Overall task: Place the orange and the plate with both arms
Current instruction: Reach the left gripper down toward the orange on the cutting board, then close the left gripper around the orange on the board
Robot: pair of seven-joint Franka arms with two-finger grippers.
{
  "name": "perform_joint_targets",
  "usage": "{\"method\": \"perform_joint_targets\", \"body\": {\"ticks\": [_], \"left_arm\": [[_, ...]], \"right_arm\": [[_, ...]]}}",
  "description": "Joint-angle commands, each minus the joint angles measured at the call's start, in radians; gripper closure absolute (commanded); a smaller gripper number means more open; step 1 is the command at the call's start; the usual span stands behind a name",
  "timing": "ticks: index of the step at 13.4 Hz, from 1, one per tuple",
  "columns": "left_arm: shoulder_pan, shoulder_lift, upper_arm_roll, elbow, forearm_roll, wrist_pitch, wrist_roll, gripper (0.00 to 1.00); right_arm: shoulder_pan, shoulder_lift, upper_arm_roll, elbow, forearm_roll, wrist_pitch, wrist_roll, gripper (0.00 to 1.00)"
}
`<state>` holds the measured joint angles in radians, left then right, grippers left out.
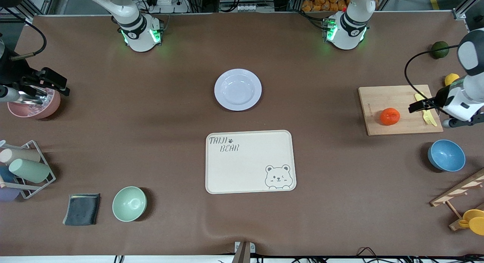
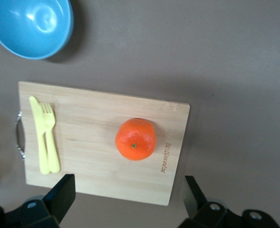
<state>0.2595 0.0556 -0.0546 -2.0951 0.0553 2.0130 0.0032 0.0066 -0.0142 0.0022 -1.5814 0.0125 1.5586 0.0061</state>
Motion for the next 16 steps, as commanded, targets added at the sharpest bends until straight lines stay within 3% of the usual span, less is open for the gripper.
{"method": "perform_joint_targets", "body": {"ticks": [1,7,16], "left_arm": [[0.013,0.019,-0.008,-0.078,0.046,0.107,-0.005,0.00],[0.030,0.124,-0.011,-0.095,0.083,0.216,-0.006,0.00],[0.037,0.201,-0.013,-0.097,0.083,0.260,-0.008,0.00]], "right_arm": [[-0.019,-0.013,0.018,-0.005,-0.016,-0.003,0.005,0.00],[-0.019,-0.013,0.018,-0.005,-0.016,-0.003,0.005,0.00],[-0.019,-0.013,0.018,-0.005,-0.016,-0.003,0.005,0.00]]}}
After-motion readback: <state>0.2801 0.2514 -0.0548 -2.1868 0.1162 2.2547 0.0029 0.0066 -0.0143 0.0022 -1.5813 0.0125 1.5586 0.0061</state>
